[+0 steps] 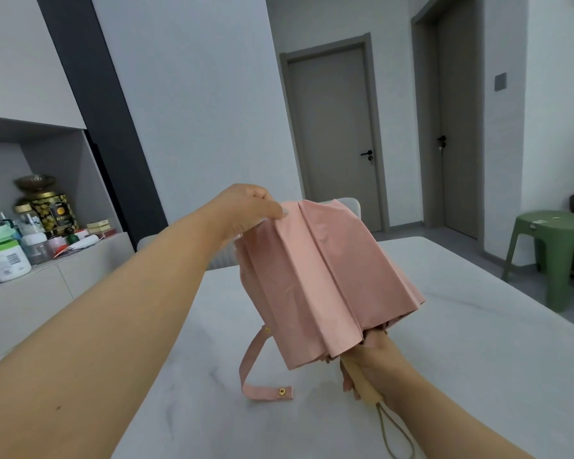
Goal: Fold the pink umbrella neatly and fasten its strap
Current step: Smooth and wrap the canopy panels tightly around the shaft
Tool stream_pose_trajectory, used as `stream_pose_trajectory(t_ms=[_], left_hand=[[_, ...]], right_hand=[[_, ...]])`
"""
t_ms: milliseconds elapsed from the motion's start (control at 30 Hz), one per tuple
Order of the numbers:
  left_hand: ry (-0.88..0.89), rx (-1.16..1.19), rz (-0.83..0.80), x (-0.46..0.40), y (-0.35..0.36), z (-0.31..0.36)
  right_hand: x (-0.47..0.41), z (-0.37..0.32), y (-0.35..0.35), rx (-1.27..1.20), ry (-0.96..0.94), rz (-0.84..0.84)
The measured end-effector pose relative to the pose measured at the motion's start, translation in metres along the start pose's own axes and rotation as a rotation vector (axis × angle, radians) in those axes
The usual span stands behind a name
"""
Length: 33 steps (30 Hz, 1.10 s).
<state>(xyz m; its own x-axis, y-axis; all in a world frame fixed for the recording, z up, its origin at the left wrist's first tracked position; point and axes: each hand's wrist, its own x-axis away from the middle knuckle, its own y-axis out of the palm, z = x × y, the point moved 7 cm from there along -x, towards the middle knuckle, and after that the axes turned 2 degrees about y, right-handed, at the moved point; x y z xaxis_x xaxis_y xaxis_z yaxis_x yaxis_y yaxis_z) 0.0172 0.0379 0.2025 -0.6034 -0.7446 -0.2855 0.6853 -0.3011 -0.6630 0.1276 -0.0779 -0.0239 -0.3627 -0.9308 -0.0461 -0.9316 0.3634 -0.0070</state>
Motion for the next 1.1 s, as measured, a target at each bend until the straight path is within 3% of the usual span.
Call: stream_pose_trajectory(t_ms=[267,367,533,700,833,1000,1100], left_hand=[[-0.035,-0.009,0.08,0.0,-0.003,-0.031],[-0.019,0.015,0.159,-0.001,-0.002,-0.039],[-0.057,-0.017,0.313,-0.003,0.008,-0.056],[-0.111,-0.017,0.569,0.023,0.027,-0.049],[-0.227,0.064,0.379,0.035,0.088,-0.056],[-0.388,0.645,0.209,0.035,0.127,-0.089],[-0.396,0.82,0.182,0.035,0.131,-0.099]], right_hand=[[-0.001,-0.001,0.003,-0.181,-0.107,-0.135],[0.001,0.004,0.008,-0.286,-0.054,-0.186],[0.0,0.007,0.005,-0.178,0.022,-0.067],[-0.001,0.006,-0.002,-0.059,0.023,0.067],[0.001,0.005,-0.003,-0.052,0.04,0.114],[0.003,0.002,0.001,-0.109,0.052,0.042],[0.003,0.003,0.004,-0.128,0.061,-0.004]])
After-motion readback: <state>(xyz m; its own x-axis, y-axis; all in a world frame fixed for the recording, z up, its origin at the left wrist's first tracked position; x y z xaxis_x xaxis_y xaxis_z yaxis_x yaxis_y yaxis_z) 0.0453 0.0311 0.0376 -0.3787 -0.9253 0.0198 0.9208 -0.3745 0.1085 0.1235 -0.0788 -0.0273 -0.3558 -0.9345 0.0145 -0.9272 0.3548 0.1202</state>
